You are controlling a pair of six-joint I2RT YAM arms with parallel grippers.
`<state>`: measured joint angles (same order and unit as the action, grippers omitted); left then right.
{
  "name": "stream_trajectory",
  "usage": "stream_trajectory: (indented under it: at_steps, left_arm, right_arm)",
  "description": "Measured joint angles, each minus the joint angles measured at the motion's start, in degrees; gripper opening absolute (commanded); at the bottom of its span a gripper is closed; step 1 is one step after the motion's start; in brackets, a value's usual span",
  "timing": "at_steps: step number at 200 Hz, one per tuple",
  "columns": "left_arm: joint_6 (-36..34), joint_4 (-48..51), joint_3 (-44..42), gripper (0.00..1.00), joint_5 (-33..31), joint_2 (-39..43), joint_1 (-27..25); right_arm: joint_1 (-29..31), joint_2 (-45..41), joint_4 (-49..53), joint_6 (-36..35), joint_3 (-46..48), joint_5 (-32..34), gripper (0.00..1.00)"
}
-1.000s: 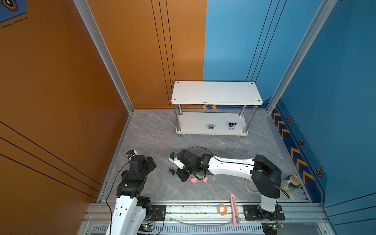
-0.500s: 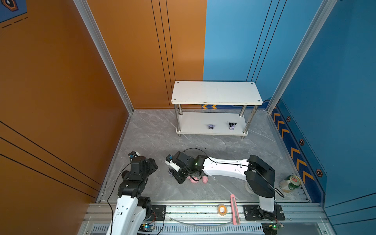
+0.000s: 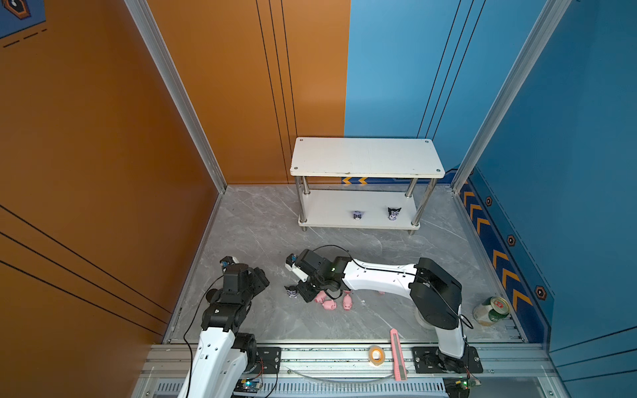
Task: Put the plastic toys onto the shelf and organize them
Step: 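Grasp the black Kuromi with the left gripper while the right arm withdraws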
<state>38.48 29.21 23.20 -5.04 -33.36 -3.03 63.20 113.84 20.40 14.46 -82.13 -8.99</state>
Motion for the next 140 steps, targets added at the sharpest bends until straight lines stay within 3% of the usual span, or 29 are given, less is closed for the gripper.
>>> stream_trajectory:
  at_steps: [37, 74, 105, 140]
  left_arm:
    - [0.0, -0.3, 0.0, 0.82, 0.2, 0.6, -5.2]
    - [0.2, -0.2, 0.0, 0.82, -3.4, 3.0, -17.7]
    - [1.9, 0.8, -0.1, 0.82, -11.3, 2.9, -31.6]
    - [5.2, 1.6, -0.4, 0.84, -20.3, -1.6, -44.4]
  right_arm:
    - [-1.1, -0.2, 0.0, -0.1, 0.0, 0.1, 0.00]
    - [-3.1, -6.5, 0.0, 0.7, 2.0, 0.3, 0.03]
    - [-8.8, -16.4, 0.2, 5.0, 2.6, 1.1, 0.13]
    - [-16.6, -26.0, 2.5, 9.9, 2.6, 2.9, 0.33]
